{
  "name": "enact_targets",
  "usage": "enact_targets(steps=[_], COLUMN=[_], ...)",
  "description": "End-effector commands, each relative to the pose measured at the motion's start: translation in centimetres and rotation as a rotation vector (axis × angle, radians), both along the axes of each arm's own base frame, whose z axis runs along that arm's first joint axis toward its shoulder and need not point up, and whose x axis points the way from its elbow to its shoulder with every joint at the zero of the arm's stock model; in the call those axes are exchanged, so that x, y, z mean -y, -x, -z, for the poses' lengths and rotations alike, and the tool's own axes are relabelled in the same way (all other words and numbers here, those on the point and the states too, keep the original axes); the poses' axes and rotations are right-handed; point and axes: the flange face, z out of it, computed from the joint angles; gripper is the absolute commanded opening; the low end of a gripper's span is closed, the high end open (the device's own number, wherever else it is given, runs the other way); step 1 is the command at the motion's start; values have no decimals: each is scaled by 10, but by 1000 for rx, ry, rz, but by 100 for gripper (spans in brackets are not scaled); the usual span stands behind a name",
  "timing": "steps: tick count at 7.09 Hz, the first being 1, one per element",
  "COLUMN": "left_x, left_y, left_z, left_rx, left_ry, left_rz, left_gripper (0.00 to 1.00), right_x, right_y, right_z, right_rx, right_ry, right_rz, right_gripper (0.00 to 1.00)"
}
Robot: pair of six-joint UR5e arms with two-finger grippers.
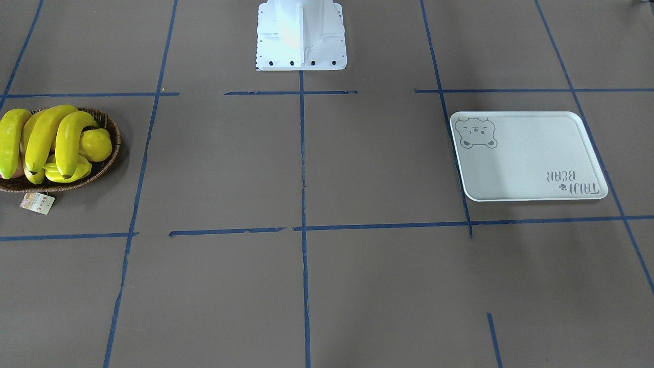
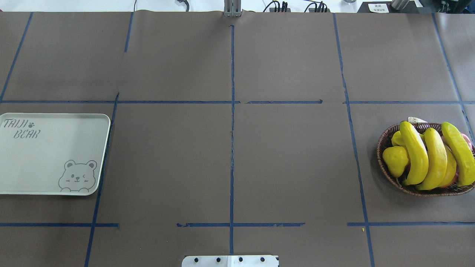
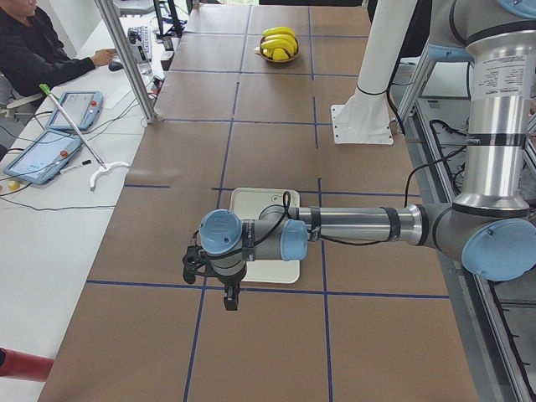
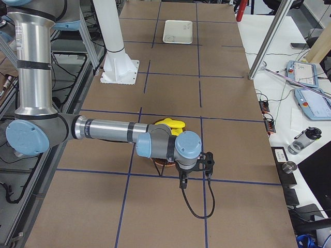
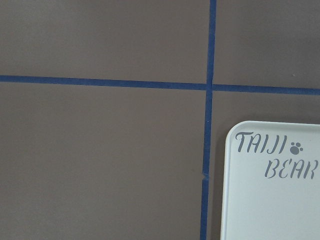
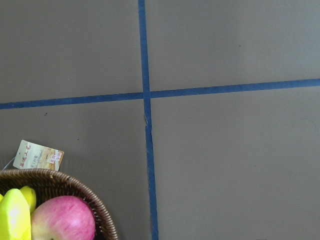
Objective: Transfer all bananas from basket to plate
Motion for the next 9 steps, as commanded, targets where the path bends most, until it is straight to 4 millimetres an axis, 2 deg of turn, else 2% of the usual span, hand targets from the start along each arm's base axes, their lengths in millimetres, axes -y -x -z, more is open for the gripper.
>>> enact_targets(steps=[1, 5, 6, 8, 9], left_x=[0, 0, 1, 7, 8], left_y=[0, 0, -1, -2, -3], left_z=[0, -1, 6, 27, 29], left_rx=[0, -1, -8, -8, -5], left_ry=[0, -6, -22, -67, -92], left_rz=[0, 0, 0, -3, -7], left_gripper=[100, 100, 100, 100, 100], right_x=[0, 3, 4, 4, 6], right_y=[0, 0, 1, 1, 1], right_z=[0, 4, 13, 11, 22], right_rx=[0, 6, 14, 13, 24], right_ry=[2, -3, -28, -29, -45], right_rz=[0, -1, -1, 1, -3], right_gripper=[100, 100, 100, 100, 100])
